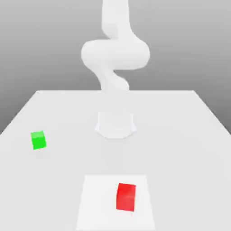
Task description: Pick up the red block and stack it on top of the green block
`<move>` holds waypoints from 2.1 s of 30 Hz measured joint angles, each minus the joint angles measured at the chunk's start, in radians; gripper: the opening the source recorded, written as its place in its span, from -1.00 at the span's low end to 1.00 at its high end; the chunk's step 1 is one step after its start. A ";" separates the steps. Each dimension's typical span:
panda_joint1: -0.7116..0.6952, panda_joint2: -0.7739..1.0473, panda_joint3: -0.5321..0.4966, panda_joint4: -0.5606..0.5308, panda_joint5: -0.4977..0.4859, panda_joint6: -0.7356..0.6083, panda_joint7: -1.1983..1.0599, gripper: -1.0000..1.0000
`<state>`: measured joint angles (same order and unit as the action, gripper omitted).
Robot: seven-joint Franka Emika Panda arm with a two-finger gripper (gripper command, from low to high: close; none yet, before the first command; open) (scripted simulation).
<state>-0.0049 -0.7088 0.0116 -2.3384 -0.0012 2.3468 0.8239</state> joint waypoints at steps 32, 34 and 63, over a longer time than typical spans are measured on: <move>0.015 1.004 0.035 -0.301 -0.065 0.588 0.247 -1.00; 0.017 1.013 0.034 -0.300 -0.068 0.595 0.249 -1.00; -0.786 0.456 -0.503 -0.608 -0.206 0.351 0.105 -1.00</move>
<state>-0.7907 -0.2526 -0.4910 -2.9460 -0.2077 2.6981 0.9291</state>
